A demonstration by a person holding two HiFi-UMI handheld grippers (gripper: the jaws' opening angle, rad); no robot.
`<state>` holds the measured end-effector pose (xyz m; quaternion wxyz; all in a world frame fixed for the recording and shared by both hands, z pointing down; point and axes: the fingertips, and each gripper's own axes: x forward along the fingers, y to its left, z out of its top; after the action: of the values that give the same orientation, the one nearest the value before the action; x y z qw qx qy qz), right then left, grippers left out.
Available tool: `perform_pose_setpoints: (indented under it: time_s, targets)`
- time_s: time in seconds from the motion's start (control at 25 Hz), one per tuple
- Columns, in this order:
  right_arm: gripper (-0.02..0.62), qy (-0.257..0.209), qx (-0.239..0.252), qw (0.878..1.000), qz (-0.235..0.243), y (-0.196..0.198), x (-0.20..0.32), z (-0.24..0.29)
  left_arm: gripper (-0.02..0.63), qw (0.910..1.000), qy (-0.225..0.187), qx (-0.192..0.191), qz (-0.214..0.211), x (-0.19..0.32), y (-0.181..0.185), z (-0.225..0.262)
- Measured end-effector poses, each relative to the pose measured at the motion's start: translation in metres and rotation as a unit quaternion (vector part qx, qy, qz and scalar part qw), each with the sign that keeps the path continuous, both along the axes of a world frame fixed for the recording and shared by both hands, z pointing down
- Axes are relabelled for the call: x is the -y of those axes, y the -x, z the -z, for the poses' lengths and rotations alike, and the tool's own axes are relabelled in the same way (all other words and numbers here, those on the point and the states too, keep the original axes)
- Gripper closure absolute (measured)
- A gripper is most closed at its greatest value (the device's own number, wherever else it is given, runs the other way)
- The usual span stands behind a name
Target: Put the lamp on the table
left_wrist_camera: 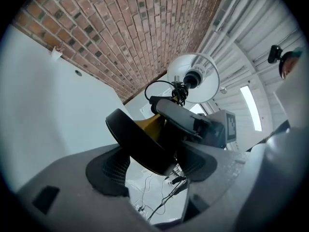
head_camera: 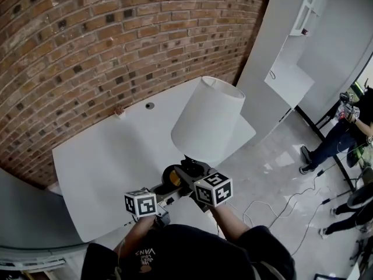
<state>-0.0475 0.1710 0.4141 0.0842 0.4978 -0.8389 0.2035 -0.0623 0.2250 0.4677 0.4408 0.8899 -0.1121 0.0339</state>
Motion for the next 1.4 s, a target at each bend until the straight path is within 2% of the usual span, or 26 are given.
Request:
perform_pose_setpoints:
  time_s: [0.44, 0.76, 1.0, 1.4]
  targets:
    - [0.483, -0.017, 0.010, 0.999, -0.028, 0.002, 0.093, 0.011, 0.305, 0.9994, -0.021, -0.013, -0.026, 0.096, 0.005, 0.013]
    - [0.484, -0.007, 0.015, 1.000, -0.010, 0.006, 0.131, 0.004, 0.307, 0.9996, -0.012, -0.025, 0.004, 0.132, 0.008, 0.007]
    - [0.485, -0.007, 0.018, 0.999, 0.040, 0.001, 0.166, -0.002, 0.307, 0.9979, -0.019, -0.023, 0.057, 0.166, -0.002, 0.001]
    - [0.485, 0.000, 0.008, 0.990, 0.141, -0.014, 0.232, -0.005, 0.307, 0.9865, -0.015, -0.029, 0.161, 0.229, -0.029, -0.001]
